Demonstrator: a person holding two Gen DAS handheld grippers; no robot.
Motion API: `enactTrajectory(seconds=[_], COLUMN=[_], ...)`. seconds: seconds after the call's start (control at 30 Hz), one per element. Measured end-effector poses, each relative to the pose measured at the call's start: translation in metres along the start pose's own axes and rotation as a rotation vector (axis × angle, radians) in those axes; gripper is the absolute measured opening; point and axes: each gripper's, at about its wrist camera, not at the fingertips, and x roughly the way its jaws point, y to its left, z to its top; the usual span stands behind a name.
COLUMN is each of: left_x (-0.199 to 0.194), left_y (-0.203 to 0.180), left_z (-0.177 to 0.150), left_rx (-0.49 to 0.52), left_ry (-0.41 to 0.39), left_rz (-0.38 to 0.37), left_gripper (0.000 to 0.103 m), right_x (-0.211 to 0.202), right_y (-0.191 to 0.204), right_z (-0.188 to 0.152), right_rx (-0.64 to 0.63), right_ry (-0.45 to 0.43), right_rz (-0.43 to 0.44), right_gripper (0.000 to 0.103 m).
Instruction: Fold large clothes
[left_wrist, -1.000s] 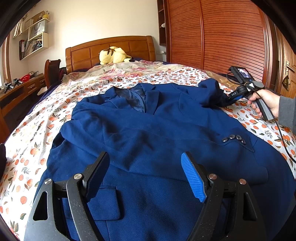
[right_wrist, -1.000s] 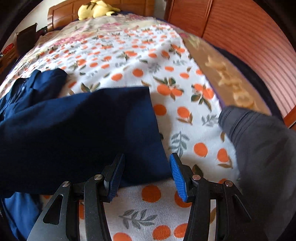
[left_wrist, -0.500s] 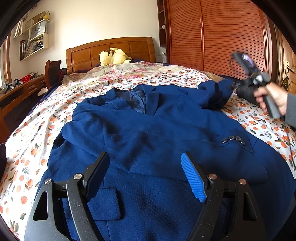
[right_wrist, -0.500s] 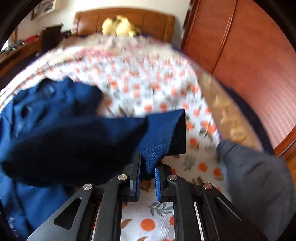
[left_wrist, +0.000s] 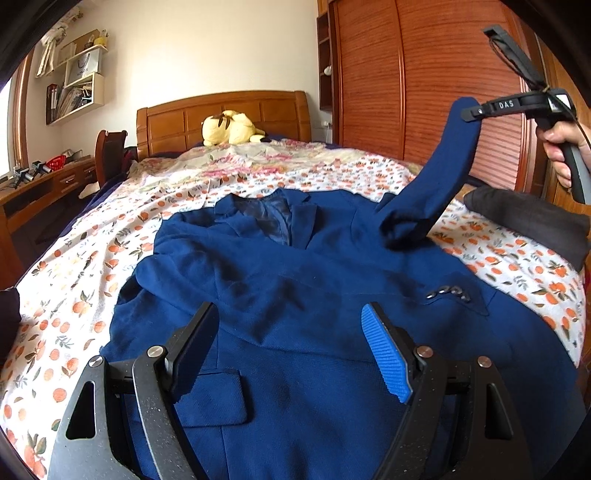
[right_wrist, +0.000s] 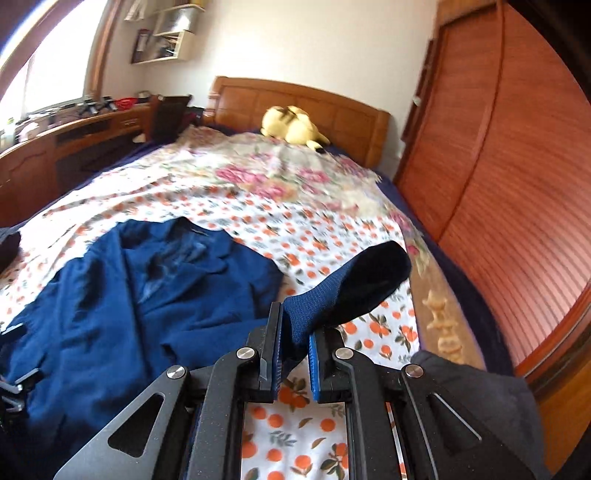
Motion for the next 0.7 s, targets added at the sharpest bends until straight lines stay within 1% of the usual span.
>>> enactTrajectory(seconds=[0.07, 0.13, 0.2, 0.33, 0.37, 0.47, 0.57, 0.7], left_x=[-0.007, -0.014, -0.023, -0.033, -0.035, -0.041, -0.051, -0.06], left_y=[0.002, 0.006, 0.013, 0.029, 0.034, 0.043, 0.048, 0.057], left_z=[0.0, 0.0, -0.001, -0.002, -0.002, -0.002, -0.002, -0.004], left_rx=[-0.003, -0.009, -0.016, -0.048, -0.061, -0.072, -0.061, -0.071], left_ry=[-0.014, -0.022, -0.033, -0.044, -0.043, -0.043, -0.061, -0.071], left_rz=[-0.001, -0.005, 0.005, 0.033, 0.027, 0.01, 0.014, 0.016], left_gripper=[0.08, 0.08, 0.08, 0.08, 0.08, 0.08, 0.08, 0.08], right_x=[-0.019, -0.027, -0.044, -0.07, -0.076, -0.092, -0.111, -0.131], right_y=[0.008, 0.011, 0.021, 0.052, 0.061, 0.082, 0.095, 0.11], right_z=[0.005, 0.006, 0.009, 0.015, 0.016, 0.016, 0.012, 0.009], right_rx=[-0.016, -0.031, -0.046, -0.081, -0.095, -0.133, -0.163, -0.209], right_ry=[-0.027, -0.05, -0.073, -0.114, -0.122, -0.138, -0.143, -0.136], right_rz=[0.018, 0.035, 0.056, 0.112, 0.13, 0.179, 0.234, 0.299], right_gripper=[0.012, 0.012, 0.012, 0.012, 0.012, 0.012, 0.012, 0.012])
